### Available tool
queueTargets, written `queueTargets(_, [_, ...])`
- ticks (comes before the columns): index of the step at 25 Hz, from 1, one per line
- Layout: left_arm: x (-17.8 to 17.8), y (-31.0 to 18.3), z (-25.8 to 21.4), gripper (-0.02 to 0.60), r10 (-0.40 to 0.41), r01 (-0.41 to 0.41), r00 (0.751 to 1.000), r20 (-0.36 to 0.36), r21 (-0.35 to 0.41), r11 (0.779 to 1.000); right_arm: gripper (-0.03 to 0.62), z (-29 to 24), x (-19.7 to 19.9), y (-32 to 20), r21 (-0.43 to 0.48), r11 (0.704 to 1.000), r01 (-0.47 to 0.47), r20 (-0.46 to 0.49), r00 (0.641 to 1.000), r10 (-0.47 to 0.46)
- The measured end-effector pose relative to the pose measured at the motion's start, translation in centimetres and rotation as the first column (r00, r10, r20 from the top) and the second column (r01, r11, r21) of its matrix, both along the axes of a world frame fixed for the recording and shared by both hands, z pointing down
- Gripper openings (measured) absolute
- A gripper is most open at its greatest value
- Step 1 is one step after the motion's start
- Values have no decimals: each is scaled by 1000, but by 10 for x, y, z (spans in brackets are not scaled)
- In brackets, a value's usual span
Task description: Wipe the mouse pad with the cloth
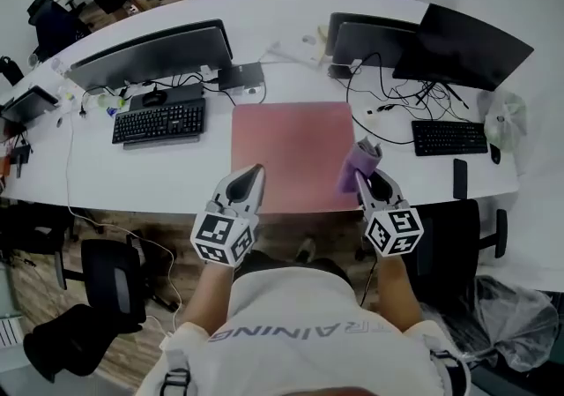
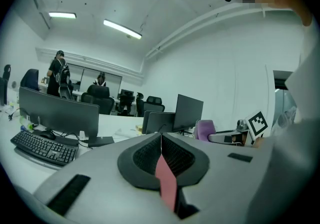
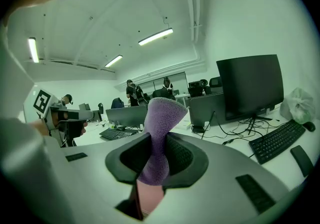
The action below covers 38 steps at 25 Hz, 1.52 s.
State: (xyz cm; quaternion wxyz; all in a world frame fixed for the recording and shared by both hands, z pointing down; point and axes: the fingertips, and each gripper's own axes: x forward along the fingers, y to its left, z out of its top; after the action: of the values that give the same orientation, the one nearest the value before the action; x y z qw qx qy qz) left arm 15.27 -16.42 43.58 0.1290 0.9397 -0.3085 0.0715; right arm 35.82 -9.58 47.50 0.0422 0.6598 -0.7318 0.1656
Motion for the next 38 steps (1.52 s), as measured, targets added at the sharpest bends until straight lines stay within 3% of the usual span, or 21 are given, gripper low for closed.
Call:
queueTargets(8, [-36,-32,13,32,-107,108,994,33,-31,994,95,15,-32,-58,-29,993,111,33,993,-110])
queueTargets(18, [-72,-121,31,32,-68,69,998,13,-62,996,95,32,-85,-136,-116,986,122,13,993,-121])
queueTargets(23, [-112,-159,61,32,-102,104,995,23,-131,986,95,57,-124,-190,-172,975,142,63,989,-133])
queueTargets(33, [-202,-197,104,32,-203,211,977,61,-212,954,95,155,-235,-290,-374,870,321,119,947,-298])
queueTargets(38, [-235,-203,116,32,-267,274,962,62,-219,936,95,204,-279,-324,-449,813,371,169,929,-330])
